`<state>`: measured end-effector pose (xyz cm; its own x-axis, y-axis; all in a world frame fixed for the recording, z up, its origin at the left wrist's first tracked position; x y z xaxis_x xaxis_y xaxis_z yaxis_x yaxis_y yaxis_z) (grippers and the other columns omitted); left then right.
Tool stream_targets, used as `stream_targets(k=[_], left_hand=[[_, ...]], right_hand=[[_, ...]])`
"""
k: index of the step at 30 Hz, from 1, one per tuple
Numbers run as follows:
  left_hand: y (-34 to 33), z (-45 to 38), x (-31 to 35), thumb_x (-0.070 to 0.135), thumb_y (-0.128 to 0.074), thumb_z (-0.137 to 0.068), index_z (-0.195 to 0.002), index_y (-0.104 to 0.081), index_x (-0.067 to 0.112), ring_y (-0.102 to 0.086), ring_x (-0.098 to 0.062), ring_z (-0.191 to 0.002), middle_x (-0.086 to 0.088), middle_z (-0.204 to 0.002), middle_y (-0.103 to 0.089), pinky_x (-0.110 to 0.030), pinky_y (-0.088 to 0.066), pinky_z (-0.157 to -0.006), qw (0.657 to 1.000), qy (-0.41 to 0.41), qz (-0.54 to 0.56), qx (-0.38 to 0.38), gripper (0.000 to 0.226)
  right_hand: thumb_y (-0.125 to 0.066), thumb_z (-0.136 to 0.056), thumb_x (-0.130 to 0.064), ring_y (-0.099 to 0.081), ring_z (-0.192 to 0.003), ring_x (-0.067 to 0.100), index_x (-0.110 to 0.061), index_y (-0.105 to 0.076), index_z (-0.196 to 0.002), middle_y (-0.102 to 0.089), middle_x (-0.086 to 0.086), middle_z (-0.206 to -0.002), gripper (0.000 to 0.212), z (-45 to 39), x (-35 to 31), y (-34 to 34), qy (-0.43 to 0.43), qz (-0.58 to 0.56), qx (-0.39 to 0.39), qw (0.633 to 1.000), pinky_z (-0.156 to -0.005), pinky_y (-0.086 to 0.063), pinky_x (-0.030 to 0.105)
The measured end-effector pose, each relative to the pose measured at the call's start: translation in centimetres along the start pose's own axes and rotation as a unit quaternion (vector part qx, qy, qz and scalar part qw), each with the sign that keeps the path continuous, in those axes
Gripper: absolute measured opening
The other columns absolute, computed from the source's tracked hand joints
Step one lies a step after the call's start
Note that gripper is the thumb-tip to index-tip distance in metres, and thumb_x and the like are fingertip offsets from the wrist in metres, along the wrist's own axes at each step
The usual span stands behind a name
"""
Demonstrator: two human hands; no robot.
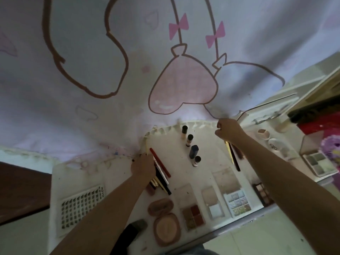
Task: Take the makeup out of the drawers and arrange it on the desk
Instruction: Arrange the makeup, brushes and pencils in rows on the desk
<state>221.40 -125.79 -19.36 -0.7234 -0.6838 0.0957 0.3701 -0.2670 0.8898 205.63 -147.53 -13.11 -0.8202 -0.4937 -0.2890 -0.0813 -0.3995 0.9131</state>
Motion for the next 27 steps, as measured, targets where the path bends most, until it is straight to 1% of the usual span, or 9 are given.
stream_targets(k=[2,6,11,15,17,19,22,25,27], left_hand=[[0.0,-0.3,-0.5,0.018,-0.044,-0.093,-0.121,-0.05,0.011,-0.048,-0.024,-0.118,-0.009,-0.126,-0.049,-0.033,-0.044,-0.094,1.0,0.015,0.018,0.003,0.029],[0.2,-1.0,-0.7,0.027,-0.046,-0.094,-0.116,-0.052,0.006,-0.049,-0.026,-0.117,-0.011,-0.122,-0.052,-0.034,-0.045,-0.091,0.998,0.051,0.033,0.006,0.031],[0.0,-1.8,-1.0,0.023,-0.044,-0.094,-0.11,-0.058,0.004,-0.055,-0.027,-0.112,-0.013,-0.117,-0.059,-0.036,-0.048,-0.088,0.994,0.093,0.059,-0.013,0.029],[1.0,-1.6,-1.4,0.017,-0.038,-0.096,-0.108,-0.06,0.0,-0.056,-0.032,-0.11,-0.018,-0.116,-0.059,-0.037,-0.046,-0.087,0.99,0.099,0.095,0.006,0.03],[2.0,-0.8,-1.2,0.016,-0.038,-0.096,-0.102,-0.062,0.0,-0.058,-0.032,-0.102,-0.018,-0.107,-0.061,-0.036,-0.047,-0.081,0.993,0.045,0.095,0.045,0.03],[3.3,0.6,0.1,0.01,-0.045,-0.09,-0.084,-0.067,0.003,-0.064,-0.029,-0.078,-0.013,-0.082,-0.064,-0.034,-0.05,-0.064,0.984,-0.111,0.06,0.126,0.024],[4.7,3.3,2.5,0.02,-0.047,-0.076,-0.061,-0.068,0.015,-0.056,-0.014,-0.042,0.001,-0.052,-0.058,-0.021,-0.044,-0.036,0.929,-0.303,0.009,0.212,0.026],[6.5,4.3,5.3,0.024,-0.04,-0.079,-0.068,-0.068,0.012,-0.058,-0.017,-0.047,-0.002,-0.057,-0.061,-0.028,-0.05,-0.039,0.898,-0.379,0.038,0.221,0.033],[7.8,4.2,6.3,0.031,-0.05,-0.077,-0.084,-0.07,0.011,-0.067,-0.022,-0.065,-0.005,-0.075,-0.069,-0.034,-0.055,-0.056,0.901,-0.361,0.035,0.238,0.029]], right_hand=[[-0.051,-0.08,0.0,-0.056,-0.1,0.036,0.0,-0.051,-0.088,-0.055,0.021,-0.092,0.009,-1.5,0.3,-1.0,-0.007,-0.014,-0.004,1.0,-0.075,-0.04,0.032],[-0.049,-0.086,-0.008,-0.053,-0.11,0.037,0.003,-0.047,-0.116,-0.054,0.023,-0.118,0.032,-2.8,1.1,-2.8,-0.024,-0.021,0.028,0.999,-0.094,-0.042,0.041],[-0.049,-0.085,-0.007,-0.056,-0.104,0.033,0.004,-0.057,-0.111,-0.063,0.02,-0.108,0.029,-1.1,1.2,-3.5,0.01,-0.032,0.048,0.998,-0.1,-0.035,0.035],[-0.047,-0.084,-0.009,-0.062,-0.086,0.035,0.008,-0.063,-0.099,-0.067,0.022,-0.092,0.028,1.6,0.2,-2.5,0.055,-0.1,0.109,0.988,-0.085,-0.034,0.021],[-0.049,-0.08,-0.008,-0.065,-0.075,0.032,0.006,-0.065,-0.092,-0.069,0.018,-0.082,0.025,3.8,-1.4,-1.3,0.128,-0.117,0.162,0.971,-0.079,-0.038,0.009],[-0.048,-0.078,-0.012,-0.063,-0.082,0.027,0.001,-0.065,-0.093,-0.069,0.016,-0.084,0.026,6.4,-3.6,-0.8,0.265,-0.072,0.199,0.941,-0.081,-0.046,0.02],[-0.044,-0.08,-0.021,-0.052,-0.101,0.02,-0.008,-0.057,-0.106,-0.069,0.01,-0.099,0.032,9.4,-5.6,-1.7,0.377,0.041,0.183,0.907,-0.097,-0.037,0.036],[-0.053,-0.077,-0.013,-0.065,-0.077,0.017,-0.013,-0.061,-0.102,-0.069,0.002,-0.084,0.026,10.5,-6.3,-1.2,0.336,0.18,0.087,0.92,-0.08,-0.049,0.031],[-0.041,-0.088,-0.006,-0.065,-0.087,0.021,-0.012,-0.05,-0.115,-0.065,0.004,-0.099,0.029,10.3,-4.6,-0.4,0.254,0.176,-0.003,0.951,-0.068,-0.042,0.026]])
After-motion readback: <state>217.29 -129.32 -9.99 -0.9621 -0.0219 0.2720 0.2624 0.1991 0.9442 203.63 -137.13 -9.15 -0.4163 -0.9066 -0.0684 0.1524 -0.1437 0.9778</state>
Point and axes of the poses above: each hand's wrist, its own z-axis away from the middle knuckle, its own y-axis out of the back of the hand, x = y × z, the point moved 4 cm from there along -z, towards the middle knuckle
